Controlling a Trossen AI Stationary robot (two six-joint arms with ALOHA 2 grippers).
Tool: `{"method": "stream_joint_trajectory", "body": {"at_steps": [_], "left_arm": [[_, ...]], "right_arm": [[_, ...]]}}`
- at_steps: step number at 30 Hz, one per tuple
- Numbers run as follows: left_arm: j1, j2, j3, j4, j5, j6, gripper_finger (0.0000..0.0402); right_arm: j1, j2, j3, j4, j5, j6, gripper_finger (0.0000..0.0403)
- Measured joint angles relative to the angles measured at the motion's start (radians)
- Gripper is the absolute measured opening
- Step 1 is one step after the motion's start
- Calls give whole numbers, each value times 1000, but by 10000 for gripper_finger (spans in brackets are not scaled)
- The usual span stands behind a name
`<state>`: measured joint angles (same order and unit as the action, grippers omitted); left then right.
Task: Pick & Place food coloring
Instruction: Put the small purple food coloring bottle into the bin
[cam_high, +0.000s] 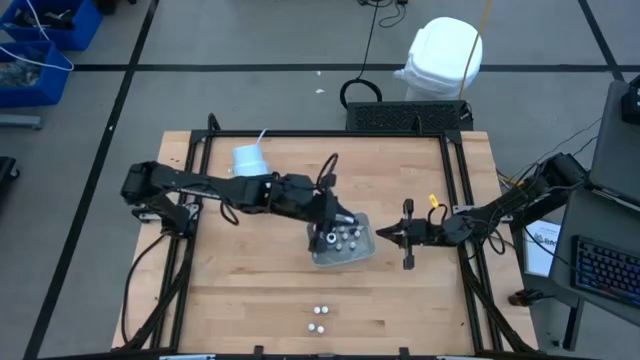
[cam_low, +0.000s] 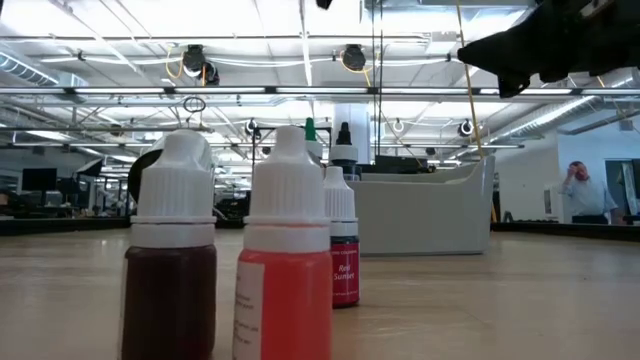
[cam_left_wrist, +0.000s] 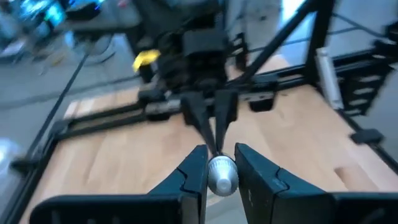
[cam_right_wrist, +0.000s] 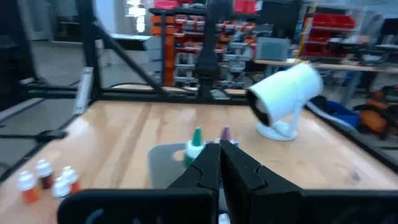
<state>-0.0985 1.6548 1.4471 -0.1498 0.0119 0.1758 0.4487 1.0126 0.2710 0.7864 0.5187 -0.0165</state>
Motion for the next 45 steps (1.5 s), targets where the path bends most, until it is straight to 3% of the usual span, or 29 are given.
{"method": "stream_joint_trajectory", "body": {"at_steps": [4,18,22,28,45], "left_arm": [[8,32,1,2,-74,1,69],[69,283,18,-24,-133,76,68],[72,328,19,-12,-192,114,67],[68,357,22,64,-259,162,67],[7,357,22,118,-248,301,67]], "right_arm": [[-12,0,0,3,60,-3,4],[-37,0,1,37,61,13,4],[-37,0,1,40,61,13,4],[-37,0,1,32,60,13,4],[-37,0,1,24,58,-73,4]]}}
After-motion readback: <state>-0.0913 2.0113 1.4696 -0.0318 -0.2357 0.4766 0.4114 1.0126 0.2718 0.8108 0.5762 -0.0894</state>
